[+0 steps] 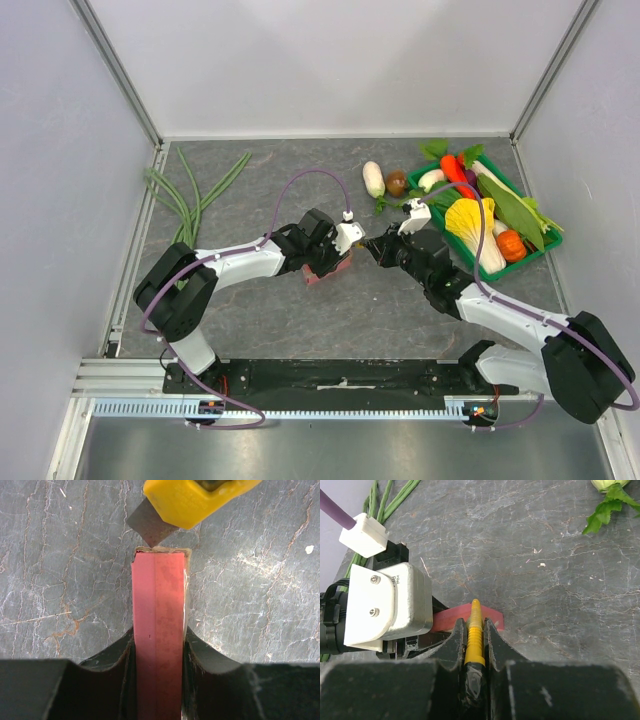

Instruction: Unpack the express box

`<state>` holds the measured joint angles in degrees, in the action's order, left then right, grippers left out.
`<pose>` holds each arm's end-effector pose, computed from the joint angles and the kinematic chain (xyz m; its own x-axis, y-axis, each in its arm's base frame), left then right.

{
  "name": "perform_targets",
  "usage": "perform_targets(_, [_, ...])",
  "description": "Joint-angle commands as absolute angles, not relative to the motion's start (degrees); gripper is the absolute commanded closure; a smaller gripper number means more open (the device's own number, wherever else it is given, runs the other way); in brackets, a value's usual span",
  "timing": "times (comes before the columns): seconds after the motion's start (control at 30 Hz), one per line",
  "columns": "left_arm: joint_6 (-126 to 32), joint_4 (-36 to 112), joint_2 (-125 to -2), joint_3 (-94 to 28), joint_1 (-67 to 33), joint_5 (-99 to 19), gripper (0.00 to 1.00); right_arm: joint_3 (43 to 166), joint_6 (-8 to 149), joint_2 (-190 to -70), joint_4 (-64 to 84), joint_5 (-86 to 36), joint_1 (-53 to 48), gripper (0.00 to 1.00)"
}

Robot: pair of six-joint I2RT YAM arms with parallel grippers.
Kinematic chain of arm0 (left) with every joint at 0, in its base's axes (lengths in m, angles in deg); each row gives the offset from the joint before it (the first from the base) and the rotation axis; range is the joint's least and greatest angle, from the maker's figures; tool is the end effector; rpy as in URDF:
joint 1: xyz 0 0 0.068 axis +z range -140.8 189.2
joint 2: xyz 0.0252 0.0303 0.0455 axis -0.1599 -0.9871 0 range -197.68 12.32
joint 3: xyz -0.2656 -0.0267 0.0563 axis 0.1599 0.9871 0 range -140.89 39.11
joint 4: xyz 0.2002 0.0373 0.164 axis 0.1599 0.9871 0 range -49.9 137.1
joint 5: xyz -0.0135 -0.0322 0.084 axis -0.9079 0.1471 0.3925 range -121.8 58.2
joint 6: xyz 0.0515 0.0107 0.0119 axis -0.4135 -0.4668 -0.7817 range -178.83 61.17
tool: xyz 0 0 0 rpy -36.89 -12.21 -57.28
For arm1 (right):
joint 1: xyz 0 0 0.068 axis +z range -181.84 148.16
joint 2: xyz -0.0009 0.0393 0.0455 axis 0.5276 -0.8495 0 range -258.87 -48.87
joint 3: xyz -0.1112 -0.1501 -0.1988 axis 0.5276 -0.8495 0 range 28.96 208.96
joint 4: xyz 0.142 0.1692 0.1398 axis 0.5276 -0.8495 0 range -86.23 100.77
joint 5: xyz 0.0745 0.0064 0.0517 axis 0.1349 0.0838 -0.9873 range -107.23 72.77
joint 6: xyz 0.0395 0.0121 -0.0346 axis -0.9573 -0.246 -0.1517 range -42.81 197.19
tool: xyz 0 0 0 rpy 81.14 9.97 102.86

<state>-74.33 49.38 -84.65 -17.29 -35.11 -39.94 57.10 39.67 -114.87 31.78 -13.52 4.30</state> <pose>0.2453 -0.2464 0.1782 -0.3248 0.6868 -0.6503 0.8755 0.4785 0.0681 0.2014 0.1441 0.2199 -0.5136 0.3774 -0.7706 -0.2847 0.7723 0.5680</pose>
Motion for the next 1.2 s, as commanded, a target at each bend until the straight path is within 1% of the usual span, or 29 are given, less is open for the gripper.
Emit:
perform_targets(0.0, [-74.82, 51.79, -84.62, -16.17, -34.92, -41.56, 0.73, 57.62, 39.48, -115.4, 35.11, -13.54, 4.1, 1.0])
perform_targets(0.37, [-74.74, 51.79, -84.62, -16.17, -34.92, -41.2, 0.73, 57.62, 40.71, -117.25, 34.59, -15.56, 4.1, 1.0])
perform_targets(0.73, [-74.56, 52.58, -86.2, -16.7, -35.01, -37.87, 0.8, 57.79, 46.95, -118.92, 28.0, -28.81, 4.1, 1.0])
perform_targets(0.97, [-74.82, 52.76, -86.82, -16.7, -34.83, -34.97, 0.84, 57.88, 48.71, -119.0, 20.62, -31.2, 4.1, 1.0])
perform_targets(1.17, [-74.3, 52.93, -87.52, -17.14, -34.74, -34.09, 0.87, 57.44, 48.89, -116.9, 16.58, -30.76, 4.1, 1.0])
